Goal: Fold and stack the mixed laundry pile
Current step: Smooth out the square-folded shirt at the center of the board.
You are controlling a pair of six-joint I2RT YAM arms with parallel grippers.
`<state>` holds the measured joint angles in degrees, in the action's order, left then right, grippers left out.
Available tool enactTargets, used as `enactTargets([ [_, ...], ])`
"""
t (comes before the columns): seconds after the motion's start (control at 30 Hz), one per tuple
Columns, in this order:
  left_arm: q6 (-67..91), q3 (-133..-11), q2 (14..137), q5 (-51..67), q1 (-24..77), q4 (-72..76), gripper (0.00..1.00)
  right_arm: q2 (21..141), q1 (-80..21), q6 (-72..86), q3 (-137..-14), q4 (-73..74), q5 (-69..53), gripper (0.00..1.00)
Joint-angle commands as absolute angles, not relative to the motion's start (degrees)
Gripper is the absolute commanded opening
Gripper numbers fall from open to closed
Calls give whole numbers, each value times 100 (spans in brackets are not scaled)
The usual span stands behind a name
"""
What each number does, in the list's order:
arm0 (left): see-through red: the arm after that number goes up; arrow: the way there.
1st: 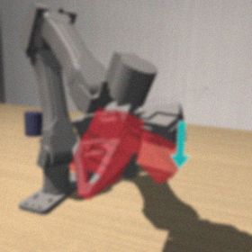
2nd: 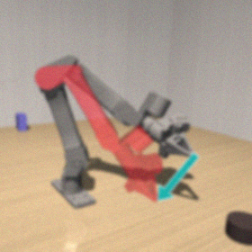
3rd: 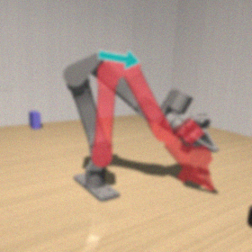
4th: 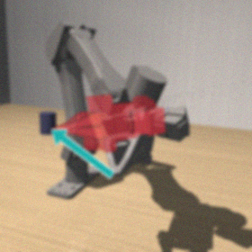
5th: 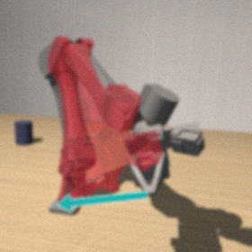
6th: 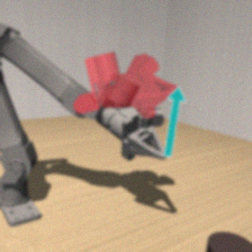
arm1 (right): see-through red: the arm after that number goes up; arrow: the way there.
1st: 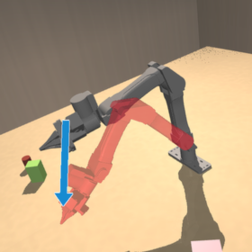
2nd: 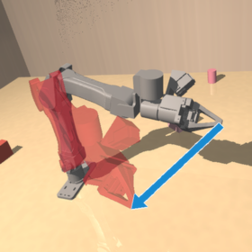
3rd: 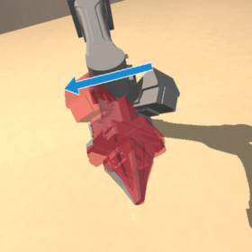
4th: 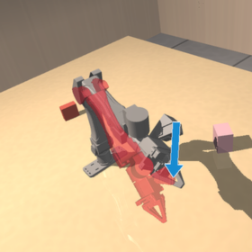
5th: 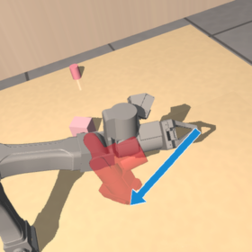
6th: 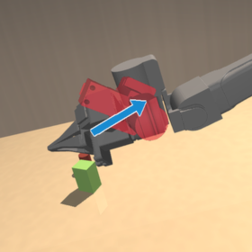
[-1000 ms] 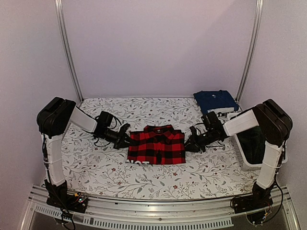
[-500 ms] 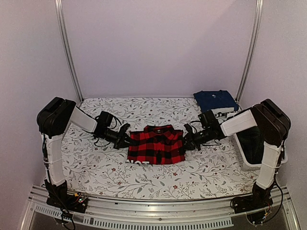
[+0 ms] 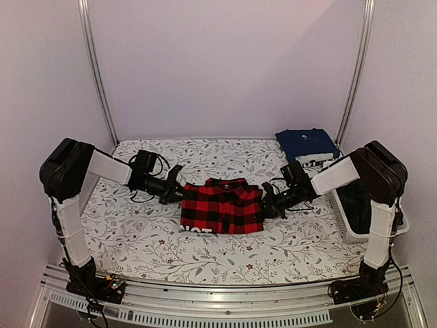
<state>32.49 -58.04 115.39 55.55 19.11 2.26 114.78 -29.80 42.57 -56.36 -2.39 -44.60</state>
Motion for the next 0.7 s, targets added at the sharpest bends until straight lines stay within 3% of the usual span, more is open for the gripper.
enactTargets([
  [0.0,3054,-5784,11084,5323,1743,115,0,11874,-2919,4192,-5429,387,-3806,5],
  [0.1,2983,-5761,11359,5195,1726,53,0,11854,-2909,4216,-5409,196,-3951,7],
  [0.27,2997,-5710,11821,5020,1713,170,0,11406,-2909,4196,-5663,-131,-4183,20],
  [0.57,2799,-5970,12047,4445,1738,-454,0,10437,-2708,3206,-6533,2013,-3419,41],
  [0.6,2729,-5994,11954,4365,1740,-554,5,10282,-2702,3117,-6556,2180,-3298,43],
  [0.67,2637,-6016,11683,4137,1727,-757,27,10105,-2700,2940,-6605,2357,-3169,47],
])
